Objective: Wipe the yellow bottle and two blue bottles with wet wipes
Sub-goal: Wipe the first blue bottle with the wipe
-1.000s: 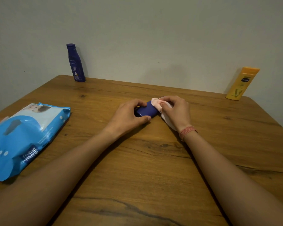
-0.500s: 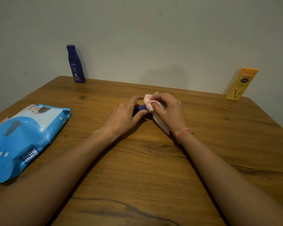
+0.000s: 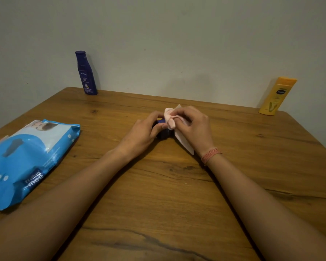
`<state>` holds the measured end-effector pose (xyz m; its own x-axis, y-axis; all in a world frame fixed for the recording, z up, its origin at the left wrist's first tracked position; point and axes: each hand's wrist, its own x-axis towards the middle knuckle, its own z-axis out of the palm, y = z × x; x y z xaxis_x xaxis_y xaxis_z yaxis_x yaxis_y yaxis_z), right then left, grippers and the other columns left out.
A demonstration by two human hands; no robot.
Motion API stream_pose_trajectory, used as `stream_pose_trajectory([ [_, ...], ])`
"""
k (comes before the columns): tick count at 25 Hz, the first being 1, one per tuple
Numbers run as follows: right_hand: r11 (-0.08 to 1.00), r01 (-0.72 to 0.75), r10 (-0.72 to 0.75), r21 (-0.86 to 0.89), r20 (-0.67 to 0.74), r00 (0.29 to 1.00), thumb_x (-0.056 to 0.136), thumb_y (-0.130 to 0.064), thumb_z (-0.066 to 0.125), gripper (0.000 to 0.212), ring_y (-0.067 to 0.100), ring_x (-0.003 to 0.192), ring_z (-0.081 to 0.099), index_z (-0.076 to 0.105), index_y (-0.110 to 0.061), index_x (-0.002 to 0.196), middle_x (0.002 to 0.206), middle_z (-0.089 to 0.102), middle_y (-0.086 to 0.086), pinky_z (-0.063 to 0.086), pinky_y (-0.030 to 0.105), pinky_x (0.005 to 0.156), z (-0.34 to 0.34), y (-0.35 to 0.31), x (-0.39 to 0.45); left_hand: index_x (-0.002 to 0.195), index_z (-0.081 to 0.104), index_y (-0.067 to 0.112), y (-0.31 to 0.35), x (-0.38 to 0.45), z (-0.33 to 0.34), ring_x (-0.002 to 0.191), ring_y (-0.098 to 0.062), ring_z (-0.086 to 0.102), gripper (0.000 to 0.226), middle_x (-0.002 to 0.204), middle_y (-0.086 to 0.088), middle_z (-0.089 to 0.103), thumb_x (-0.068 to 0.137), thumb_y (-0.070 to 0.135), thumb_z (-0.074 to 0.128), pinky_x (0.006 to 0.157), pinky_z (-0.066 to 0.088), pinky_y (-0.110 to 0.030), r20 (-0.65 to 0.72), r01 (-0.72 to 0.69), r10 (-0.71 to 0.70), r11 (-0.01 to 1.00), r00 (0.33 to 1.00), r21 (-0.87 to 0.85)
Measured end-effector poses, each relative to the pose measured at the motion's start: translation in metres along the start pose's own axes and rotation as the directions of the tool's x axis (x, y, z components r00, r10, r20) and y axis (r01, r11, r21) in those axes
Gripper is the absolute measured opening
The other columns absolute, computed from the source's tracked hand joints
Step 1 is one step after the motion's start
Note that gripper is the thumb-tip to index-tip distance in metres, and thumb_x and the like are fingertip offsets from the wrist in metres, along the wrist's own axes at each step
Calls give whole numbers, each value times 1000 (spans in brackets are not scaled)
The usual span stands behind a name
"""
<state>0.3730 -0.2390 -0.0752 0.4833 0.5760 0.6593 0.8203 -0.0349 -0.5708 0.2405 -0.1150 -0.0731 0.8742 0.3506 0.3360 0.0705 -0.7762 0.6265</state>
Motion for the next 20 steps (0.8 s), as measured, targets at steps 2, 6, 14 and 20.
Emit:
stream_pose_trajectory([
  [2,972,-236,234,-12,-107,966,87,-9,66,11,7,90,58,71,-16,95,99,67,-2,51,18,79,-14,15,3,132,49,25,-3,1,-1,88,1,59,33,110,6,61,101,36,45,73,48,-18,-7,10,-10,1000,1000,-11],
  [6,966,-252,249,-51,-55,967,88,-11,65,10,10,93,59,69,-15,96,101,66,-1,46,12,75,-12,13,1,135,49,29,-9,3,-1,97,6,56,35,118,11,59,101,36,46,79,46,-15,-11,31,-31,999,999,-43],
  [14,1000,-7,5,10,155,988,86,-9,69,17,6,93,61,70,-12,103,100,68,-1,48,14,86,5,-10,-7,142,45,28,-9,6,0,113,-9,54,63,131,7,57,85,44,69,93,48,-27,53,-3,1,999,999,41],
  [20,941,-322,320,-109,-32,947,88,-11,64,15,9,94,60,72,-18,98,102,69,-1,49,19,81,-13,21,2,145,42,22,-6,6,1,118,-9,50,75,139,1,53,80,31,78,100,43,-28,20,27,-30,993,999,119],
])
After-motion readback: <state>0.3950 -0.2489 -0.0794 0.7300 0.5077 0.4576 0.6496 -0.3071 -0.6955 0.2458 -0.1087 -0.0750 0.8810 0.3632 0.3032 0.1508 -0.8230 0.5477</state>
